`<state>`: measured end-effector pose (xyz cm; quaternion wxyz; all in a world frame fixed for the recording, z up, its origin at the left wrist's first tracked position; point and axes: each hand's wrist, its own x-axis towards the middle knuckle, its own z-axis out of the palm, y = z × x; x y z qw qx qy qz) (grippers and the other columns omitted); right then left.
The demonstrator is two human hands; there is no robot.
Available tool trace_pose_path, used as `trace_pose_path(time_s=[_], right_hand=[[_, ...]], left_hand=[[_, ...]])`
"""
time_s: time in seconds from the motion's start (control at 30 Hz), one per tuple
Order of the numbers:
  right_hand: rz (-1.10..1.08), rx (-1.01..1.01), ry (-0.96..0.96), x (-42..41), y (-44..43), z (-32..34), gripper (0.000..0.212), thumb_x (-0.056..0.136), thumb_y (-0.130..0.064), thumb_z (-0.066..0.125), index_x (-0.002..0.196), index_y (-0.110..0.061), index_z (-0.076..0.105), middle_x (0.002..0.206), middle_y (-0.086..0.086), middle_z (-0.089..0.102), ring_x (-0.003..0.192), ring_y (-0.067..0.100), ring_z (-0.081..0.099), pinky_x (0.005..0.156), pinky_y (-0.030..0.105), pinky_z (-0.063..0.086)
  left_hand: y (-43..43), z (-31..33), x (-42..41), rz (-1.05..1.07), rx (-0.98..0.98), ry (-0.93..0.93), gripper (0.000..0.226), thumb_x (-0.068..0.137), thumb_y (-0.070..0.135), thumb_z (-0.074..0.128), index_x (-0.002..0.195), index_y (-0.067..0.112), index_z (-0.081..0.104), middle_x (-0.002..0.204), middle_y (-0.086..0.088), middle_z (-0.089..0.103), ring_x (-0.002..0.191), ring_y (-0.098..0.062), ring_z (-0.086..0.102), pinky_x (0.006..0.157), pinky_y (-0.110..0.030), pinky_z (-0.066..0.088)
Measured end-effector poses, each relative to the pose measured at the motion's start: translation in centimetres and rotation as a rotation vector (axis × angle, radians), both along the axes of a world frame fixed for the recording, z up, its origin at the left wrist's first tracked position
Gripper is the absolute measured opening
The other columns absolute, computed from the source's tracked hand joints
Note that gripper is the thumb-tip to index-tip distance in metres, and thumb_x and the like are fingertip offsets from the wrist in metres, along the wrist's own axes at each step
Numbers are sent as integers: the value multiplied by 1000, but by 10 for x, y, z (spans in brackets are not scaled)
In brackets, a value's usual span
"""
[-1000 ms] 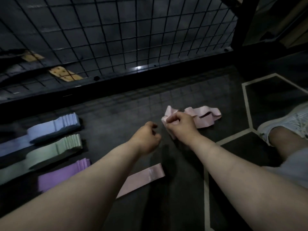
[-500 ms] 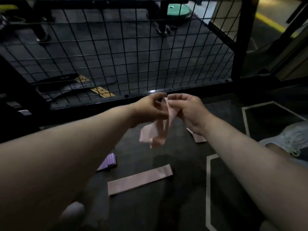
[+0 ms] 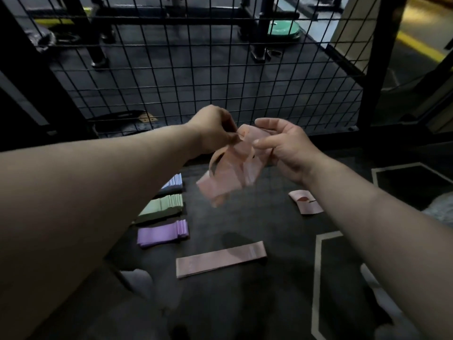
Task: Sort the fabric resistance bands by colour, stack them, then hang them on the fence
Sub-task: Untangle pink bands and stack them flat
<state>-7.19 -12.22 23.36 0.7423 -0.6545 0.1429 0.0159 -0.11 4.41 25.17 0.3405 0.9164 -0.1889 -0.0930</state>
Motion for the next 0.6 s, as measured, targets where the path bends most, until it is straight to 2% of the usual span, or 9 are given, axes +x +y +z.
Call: trace_pose_path(time_s=[0.1,0.27,0.33,0.43,0.53,0.6], right_hand=[[10,-51,9,1,-3,-1,42,81,12,64,116,-10,63,106,8,70,82,19,70,58,33,56],[-35,-152,12,4,-13,-8,36,80,13,65,107,-12,66,99,5,68,81,17,65,56,25,52],[-69,-181,18,4,-18,-13,29,82,8,69,103,-11,66,97,7,68,80,17,66,58,23,53],[-134,-189,53,5,-28,-20,21,83,-5,75,102,-11,68,98,9,71,81,18,68,69,31,57],[-184,-129,63,6,-35,-24,10,89,-17,71,97,-13,67,94,6,69,80,16,66,65,27,54],[-205,-85,75,3,-40,-24,16,94,-19,65,104,-7,66,97,8,65,84,15,62,65,25,49]], left_hand=[[3,4,1,5,-5,33,13,79,26,82,85,18,74,80,3,71,73,-10,64,72,-22,52],[1,10,5,77,-18,45,9,82,22,79,86,16,73,84,0,70,74,-10,62,72,-24,51],[-1,6,3,160,-95,87,8,85,18,76,89,12,71,88,-4,71,80,-15,66,78,-30,57],[-7,1,-2,173,-154,136,8,90,19,68,94,13,66,94,-7,70,91,-23,69,85,-40,59],[-9,4,-2,216,-227,135,7,94,24,62,90,20,59,96,-6,68,91,-24,69,83,-44,59],[-9,11,-3,266,-300,148,7,94,27,60,90,22,57,98,-6,67,92,-25,68,83,-46,59]])
